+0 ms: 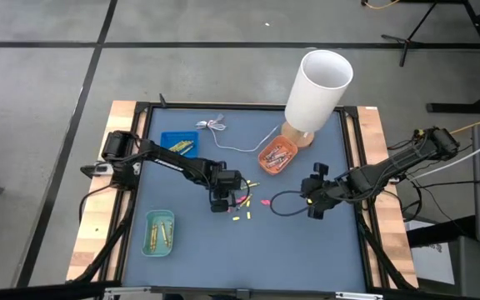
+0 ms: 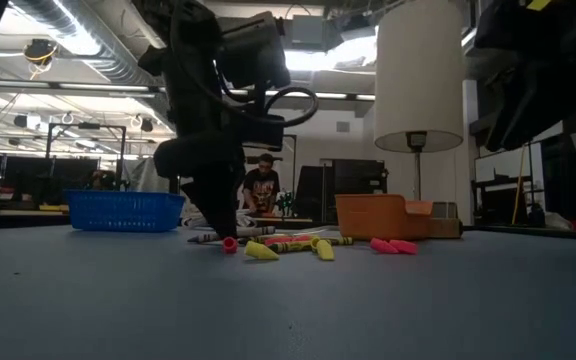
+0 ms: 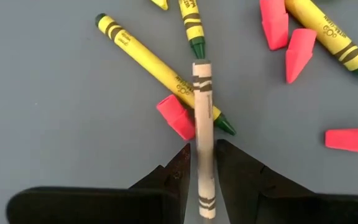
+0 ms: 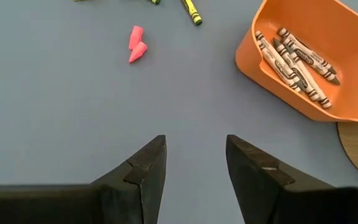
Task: Sort crayons
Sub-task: Put the gray crayon into the orange bin
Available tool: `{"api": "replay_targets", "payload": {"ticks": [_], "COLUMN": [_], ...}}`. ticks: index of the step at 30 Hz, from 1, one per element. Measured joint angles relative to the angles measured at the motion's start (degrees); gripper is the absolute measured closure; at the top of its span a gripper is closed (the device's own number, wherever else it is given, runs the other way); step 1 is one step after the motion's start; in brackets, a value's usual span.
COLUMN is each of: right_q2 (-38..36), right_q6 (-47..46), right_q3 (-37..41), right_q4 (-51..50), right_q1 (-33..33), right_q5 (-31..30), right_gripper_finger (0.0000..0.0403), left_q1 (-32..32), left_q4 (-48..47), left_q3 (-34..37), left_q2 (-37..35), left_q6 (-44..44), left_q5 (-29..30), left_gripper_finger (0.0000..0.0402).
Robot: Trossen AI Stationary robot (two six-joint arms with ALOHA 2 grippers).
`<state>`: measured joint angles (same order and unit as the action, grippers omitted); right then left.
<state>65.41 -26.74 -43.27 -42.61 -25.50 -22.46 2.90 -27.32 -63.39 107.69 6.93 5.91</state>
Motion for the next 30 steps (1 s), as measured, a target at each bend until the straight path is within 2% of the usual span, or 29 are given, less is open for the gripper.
{"api": "replay_targets", "payload": {"ticks": [5,14,22,30], "right_q2": [0.02,0.02,0.02,0.02], "right_q6": [0.02,0.04,0.13,0.11], "right_q3": [0.00,0.00,0.00,0.00], "right_q4": [0.61,1.20,2.85,3.35], "right_q1": [0.00,0.00,0.00,0.00], "right_q5": [-0.02,-0.25,-0.55,-0.67], "right_gripper_finger": [0.0237,0.0237,0.0237,0.0237], "left_q1": [-0.01,-0.01,-0.01,-0.08], "left_q4": [-0.19,-0.36,-0.34,1.00], "left_q3": [0.00,0.02,-0.37,-4.80], "left_q2": [0.01,-0.18,-0.95,-1.67], "left_q6": [0.01,2.05,4.19,4.60], "left_q5": [0.01,0.18,0.16,0.28], "left_gripper_finger": [0.0340,0.0395,0.0393,0.0394]}}
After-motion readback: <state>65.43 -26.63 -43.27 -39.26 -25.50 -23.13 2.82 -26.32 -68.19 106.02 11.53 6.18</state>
